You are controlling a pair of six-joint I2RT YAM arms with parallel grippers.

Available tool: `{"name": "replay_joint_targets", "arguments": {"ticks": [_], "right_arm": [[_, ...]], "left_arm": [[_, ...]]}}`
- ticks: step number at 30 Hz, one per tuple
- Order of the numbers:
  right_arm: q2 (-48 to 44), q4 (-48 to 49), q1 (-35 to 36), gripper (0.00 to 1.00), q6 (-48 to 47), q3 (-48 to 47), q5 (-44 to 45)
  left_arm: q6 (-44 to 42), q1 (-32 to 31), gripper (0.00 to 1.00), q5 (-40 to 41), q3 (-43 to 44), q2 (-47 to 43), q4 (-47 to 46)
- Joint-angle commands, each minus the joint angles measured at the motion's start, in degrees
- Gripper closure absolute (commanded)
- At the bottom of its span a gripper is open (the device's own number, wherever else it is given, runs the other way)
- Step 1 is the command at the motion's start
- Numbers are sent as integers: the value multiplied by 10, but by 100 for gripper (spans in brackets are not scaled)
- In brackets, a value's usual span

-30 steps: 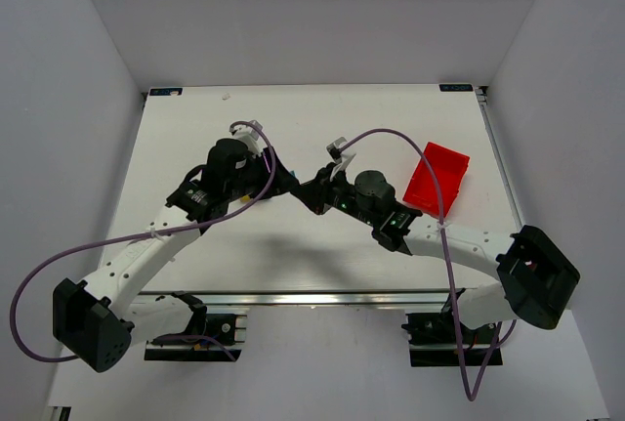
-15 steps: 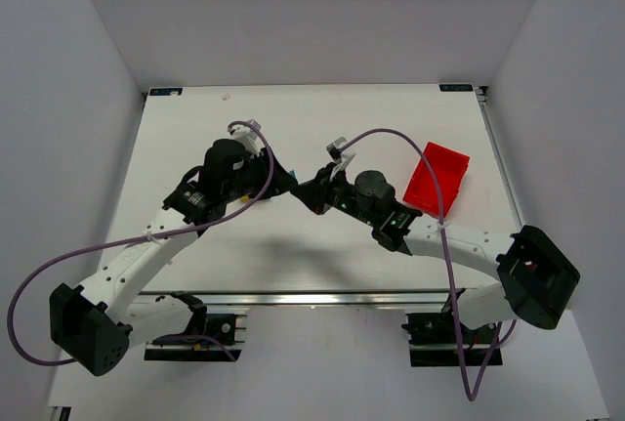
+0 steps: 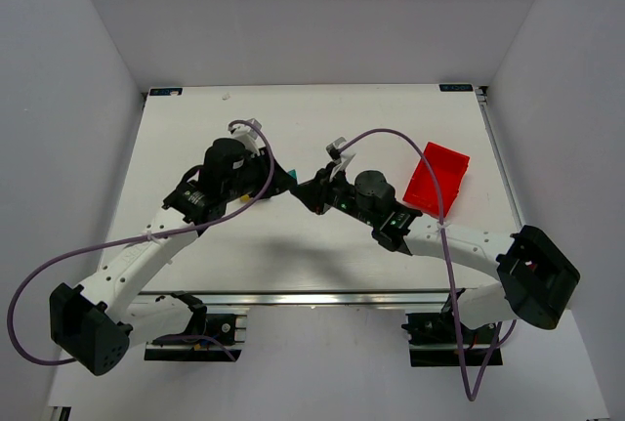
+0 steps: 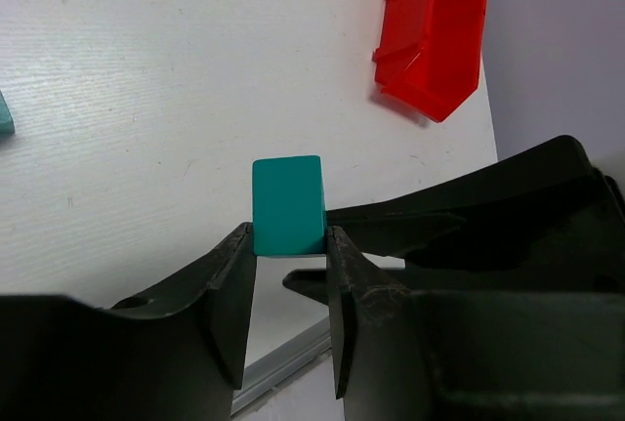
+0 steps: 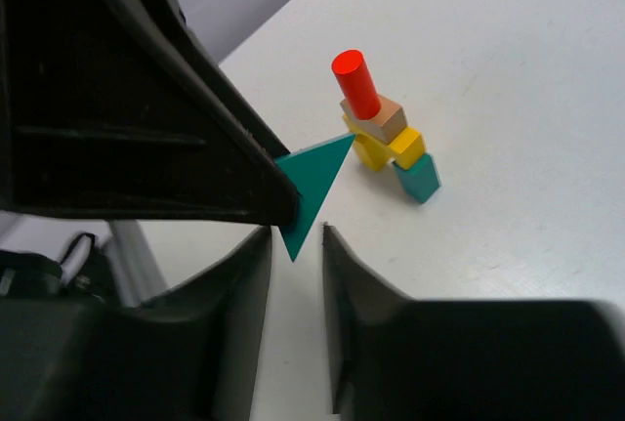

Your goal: Build the wood block tower

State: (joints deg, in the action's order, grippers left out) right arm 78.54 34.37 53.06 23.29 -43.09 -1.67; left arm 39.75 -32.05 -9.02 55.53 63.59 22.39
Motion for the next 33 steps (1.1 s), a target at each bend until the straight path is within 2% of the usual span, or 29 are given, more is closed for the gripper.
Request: {"name": "replay_joint_targets", "arguments": {"ticks": [1, 2, 3, 4, 7, 8, 9, 10, 14, 17, 20, 25, 30, 33], "right_arm": [[-18, 13, 3, 62, -24, -24, 2], [-20, 13, 0, 46, -32, -23, -10], [-23, 1, -1, 19, -42, -23, -26], [-32, -9, -1, 11, -57, -23, -38], [-63, -54, -1, 11, -135, -15, -96], [-73, -69, -3, 11, -172, -7, -102], [-94, -100, -4, 10, -184, -2, -88], [-103, -114, -7, 11, -201, 3, -90], [-138, -187, -18, 11, -231, 10, -25], [-155, -227, -29, 11, -258, 12, 5], [-159, -226, -40, 11, -270, 34, 39], [-117, -277, -62, 11, -277, 7, 64], [-64, -342, -77, 11, -281, -44, 46], [-35, -380, -84, 11, -280, -82, 33]], "left_arm": [[-63, 0, 90, 0, 49, 0, 6], [-83, 1, 94, 6, 63, 5, 17], [-108, 2, 95, 9, 78, 16, 27], [-168, 8, 96, 9, 109, 22, 47], [-271, 12, 98, 1, 177, 53, 91], [-340, 12, 98, 7, 191, 61, 97], [-366, 13, 97, 9, 207, 79, 113], [-431, 13, 98, 3, 242, 90, 120], [-543, 14, 99, -5, 342, 138, 150], [-642, 13, 99, -12, 425, 180, 224], [-738, 12, 99, -20, 462, 205, 305], [-869, 15, 97, -14, 361, 135, 286], [-944, 16, 96, -43, 389, 167, 410], [-981, 22, 98, -45, 365, 169, 418]]}}
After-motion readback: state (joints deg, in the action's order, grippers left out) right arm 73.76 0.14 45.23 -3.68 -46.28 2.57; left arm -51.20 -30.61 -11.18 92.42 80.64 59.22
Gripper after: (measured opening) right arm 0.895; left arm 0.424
